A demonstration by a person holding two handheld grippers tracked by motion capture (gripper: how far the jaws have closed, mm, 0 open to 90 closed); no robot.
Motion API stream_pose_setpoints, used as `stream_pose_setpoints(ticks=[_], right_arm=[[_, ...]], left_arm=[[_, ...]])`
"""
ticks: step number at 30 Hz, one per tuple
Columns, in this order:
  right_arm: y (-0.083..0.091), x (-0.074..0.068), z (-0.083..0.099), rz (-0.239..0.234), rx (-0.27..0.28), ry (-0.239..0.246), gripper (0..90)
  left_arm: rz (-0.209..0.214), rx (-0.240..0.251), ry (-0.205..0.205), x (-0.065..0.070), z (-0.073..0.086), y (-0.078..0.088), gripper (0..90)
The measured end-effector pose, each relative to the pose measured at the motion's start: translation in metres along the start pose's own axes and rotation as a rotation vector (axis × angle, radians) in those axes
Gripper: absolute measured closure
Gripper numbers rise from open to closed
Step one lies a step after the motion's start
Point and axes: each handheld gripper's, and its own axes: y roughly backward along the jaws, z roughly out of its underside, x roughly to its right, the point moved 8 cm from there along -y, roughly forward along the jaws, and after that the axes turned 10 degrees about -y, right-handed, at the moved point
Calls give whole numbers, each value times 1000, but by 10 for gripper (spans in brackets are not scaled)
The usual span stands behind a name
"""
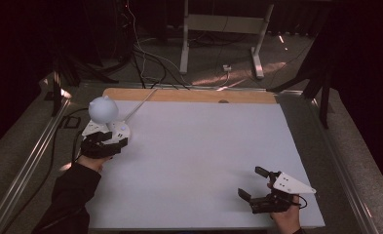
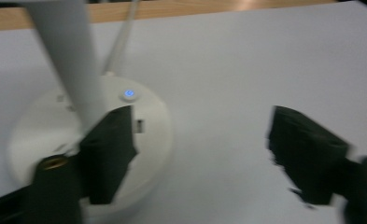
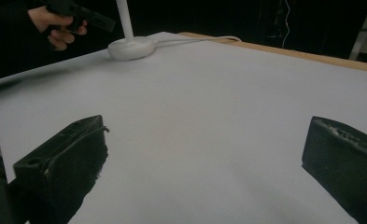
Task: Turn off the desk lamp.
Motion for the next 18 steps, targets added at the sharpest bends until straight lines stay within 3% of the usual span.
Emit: stream_pose_setpoints(ticks=[6,13,18], right_arm=[[0,0,0,2,0,-1,0],[-1,0,0,0,-3,-1,0],[1,0,0,3,2,-4,0]], left_arm=[[96,17,-17,15,-8,6,13],[133,44,-44,30,-20,16,4],[207,49,-56,43,-21,22,4]])
